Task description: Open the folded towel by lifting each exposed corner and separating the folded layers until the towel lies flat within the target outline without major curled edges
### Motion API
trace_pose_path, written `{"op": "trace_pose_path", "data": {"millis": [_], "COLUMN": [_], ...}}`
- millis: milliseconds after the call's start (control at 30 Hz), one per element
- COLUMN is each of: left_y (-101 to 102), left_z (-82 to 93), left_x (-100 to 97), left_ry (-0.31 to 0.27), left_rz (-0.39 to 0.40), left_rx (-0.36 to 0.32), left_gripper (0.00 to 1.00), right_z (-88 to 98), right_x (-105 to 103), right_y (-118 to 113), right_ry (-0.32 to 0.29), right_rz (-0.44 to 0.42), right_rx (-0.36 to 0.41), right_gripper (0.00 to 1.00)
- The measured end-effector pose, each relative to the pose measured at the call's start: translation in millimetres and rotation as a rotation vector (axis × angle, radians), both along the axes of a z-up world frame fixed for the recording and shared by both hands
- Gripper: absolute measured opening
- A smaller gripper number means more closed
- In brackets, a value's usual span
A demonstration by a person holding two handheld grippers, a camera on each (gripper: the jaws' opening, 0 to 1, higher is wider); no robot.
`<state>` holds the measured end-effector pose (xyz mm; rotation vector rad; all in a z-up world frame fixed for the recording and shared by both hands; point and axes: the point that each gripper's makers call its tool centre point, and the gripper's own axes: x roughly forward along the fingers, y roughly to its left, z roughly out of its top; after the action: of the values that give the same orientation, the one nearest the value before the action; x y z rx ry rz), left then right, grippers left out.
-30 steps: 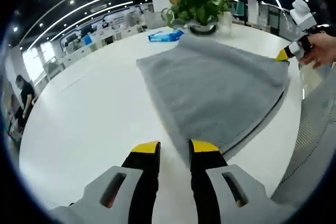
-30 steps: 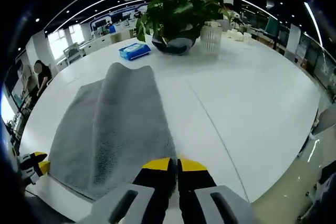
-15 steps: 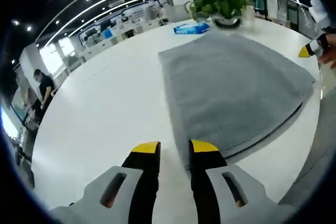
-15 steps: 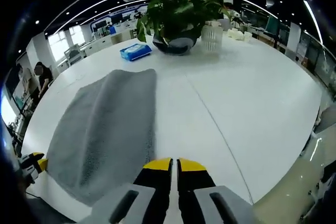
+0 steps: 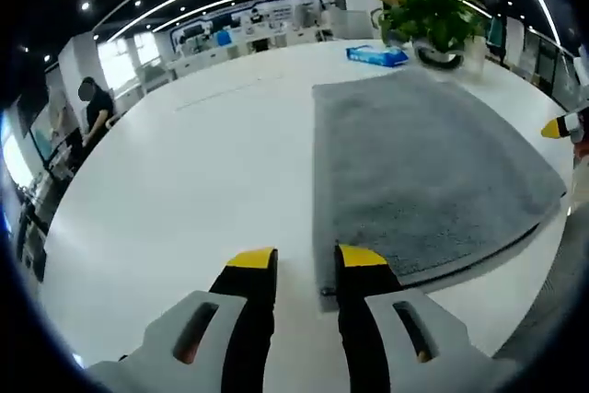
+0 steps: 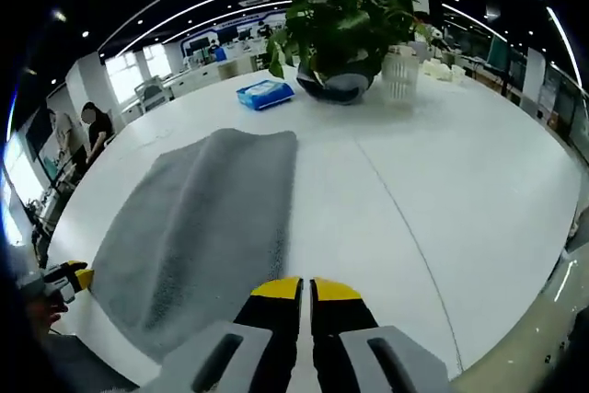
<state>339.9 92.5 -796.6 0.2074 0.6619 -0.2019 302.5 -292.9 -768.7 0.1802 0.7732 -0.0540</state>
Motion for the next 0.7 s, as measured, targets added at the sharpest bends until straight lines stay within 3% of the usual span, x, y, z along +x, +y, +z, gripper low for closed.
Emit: {"op": "trace_pose_path", "data": {"millis": [133,300,333,533,600,700], "left_y": [-0.6,-2.4,-2.5,-0.7,1.2,4.6], "left_z": [0.3,1.6,1.8,2.2,2.5,2.7], "left_x": [0.3,-0.8,-0.7,-0.6,-0.7,-0.4], "left_ry": [-0.008,-0.026,-0.027,-0.032,-0.034,-0.036], "left_rz": [-0.011,-0.044,-0.046,-0.059,-0.051,-0.035], "left_rx": [0.012,0.054,0.054,0.074,0.073,0.073], "left_gripper": [0.24,0.22,0.22,0.22,0.23,0.23], "right_z": [-1.4,-9.5,-16.4,-37.2,-38.4,-38.7], "right_x": [9.7,20.7,21.7,26.3,31.7,34.6], "right_y": [27.8,39.6,39.0,46.0,47.5,49.7], "right_ry": [0.001,0.028,0.062,0.131,0.114,0.114], "right_rz": [0.125,0.249,0.258,0.337,0.377,0.374], "right_rx": [0.004,-0.091,-0.108,-0.146,-0.194,-0.191], "right_gripper": [0.03,0.08,0.09,0.10,0.09,0.09]}}
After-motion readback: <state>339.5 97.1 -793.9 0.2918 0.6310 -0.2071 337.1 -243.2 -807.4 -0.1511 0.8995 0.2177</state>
